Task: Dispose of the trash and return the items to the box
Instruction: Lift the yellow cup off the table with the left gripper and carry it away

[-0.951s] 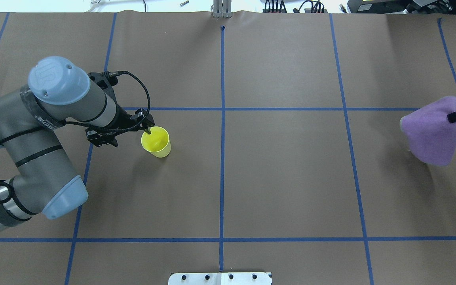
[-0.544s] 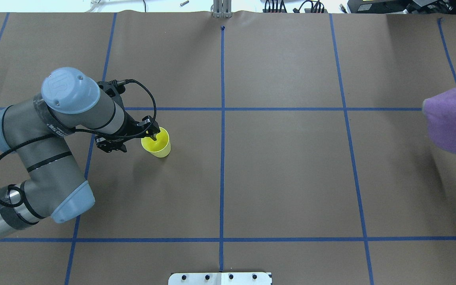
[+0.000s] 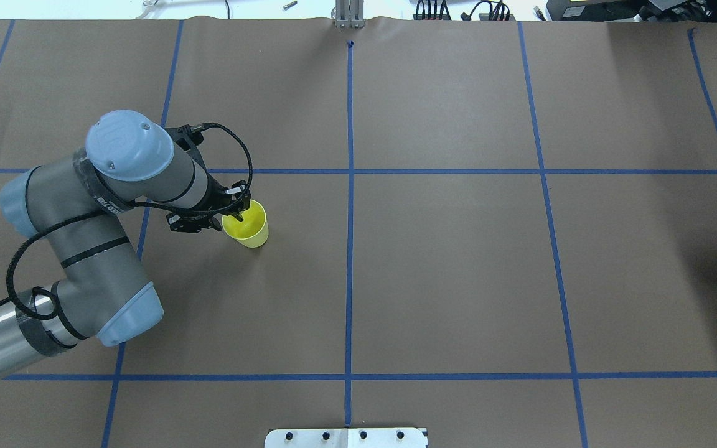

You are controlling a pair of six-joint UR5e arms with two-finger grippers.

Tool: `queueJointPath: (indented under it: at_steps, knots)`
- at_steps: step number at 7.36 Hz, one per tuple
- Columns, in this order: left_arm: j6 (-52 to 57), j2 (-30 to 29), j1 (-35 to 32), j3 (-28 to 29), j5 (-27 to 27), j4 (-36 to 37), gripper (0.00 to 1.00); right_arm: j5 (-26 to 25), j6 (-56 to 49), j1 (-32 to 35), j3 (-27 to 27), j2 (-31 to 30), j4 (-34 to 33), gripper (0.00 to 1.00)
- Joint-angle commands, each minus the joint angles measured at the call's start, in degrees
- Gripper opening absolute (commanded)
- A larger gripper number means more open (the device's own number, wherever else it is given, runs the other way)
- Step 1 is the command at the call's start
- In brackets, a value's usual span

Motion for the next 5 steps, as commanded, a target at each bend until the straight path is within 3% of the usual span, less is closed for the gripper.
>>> queueJointPath:
  at_steps: [1,2,4,5]
  knots:
    - [-0.46,-0.47,0.20,0.32,0.33,-0.29,0.00,-4.64,-14.96,5.78,-0.07,-0.39,-8.57,0.00]
    - [-0.63,-0.56,0.20,0.06,-0.10,-0.03,0.00,-9.20,-21.03,7.46,-0.16,-0.47,-12.34,0.00]
    - [-0.37,-0.73,-3.73,-0.91,-7.98,0.41,0.00,-14.14,-32.73,12.11,-0.42,0.31,-20.44,0.00]
    - [-0.28,-0.82,-7.15,-1.52,-11.93,0.59,0.00,-15.82,-34.60,13.18,-1.90,0.06,-20.56,0.00]
